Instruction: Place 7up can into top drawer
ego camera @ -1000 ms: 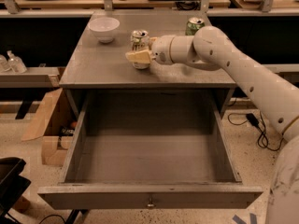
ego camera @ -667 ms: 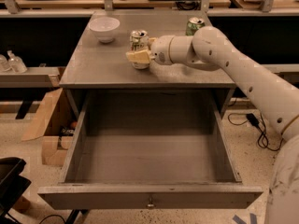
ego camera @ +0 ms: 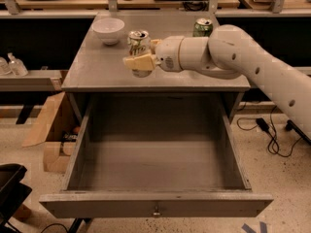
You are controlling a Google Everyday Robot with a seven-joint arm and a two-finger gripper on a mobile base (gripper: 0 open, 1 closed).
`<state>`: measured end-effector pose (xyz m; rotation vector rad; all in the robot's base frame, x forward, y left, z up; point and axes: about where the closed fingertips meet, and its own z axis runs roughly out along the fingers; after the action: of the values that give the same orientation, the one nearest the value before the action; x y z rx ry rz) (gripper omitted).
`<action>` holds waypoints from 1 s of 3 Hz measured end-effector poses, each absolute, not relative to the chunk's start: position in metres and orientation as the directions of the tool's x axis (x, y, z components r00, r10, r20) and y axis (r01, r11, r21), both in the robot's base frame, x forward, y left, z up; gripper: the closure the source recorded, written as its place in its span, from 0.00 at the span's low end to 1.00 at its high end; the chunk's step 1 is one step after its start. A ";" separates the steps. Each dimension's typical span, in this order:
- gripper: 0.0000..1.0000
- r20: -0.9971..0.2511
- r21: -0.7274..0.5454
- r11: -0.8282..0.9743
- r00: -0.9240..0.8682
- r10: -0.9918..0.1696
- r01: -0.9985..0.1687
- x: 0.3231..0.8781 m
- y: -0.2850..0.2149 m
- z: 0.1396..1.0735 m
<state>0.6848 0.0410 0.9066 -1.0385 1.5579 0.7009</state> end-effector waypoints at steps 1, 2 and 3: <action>1.00 -0.974 -0.043 0.421 -0.056 -0.220 -0.906 0.621 0.054 0.907; 1.00 -0.976 0.008 0.400 -0.094 -0.195 -0.917 0.570 0.070 0.862; 1.00 -0.972 0.033 0.366 -0.115 -0.205 -0.930 0.540 0.091 0.792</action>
Offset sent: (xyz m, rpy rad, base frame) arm -0.1802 0.0533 -0.1506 0.0908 0.1503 0.0897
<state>0.5402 0.0910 0.7921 -1.0462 1.5801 0.8664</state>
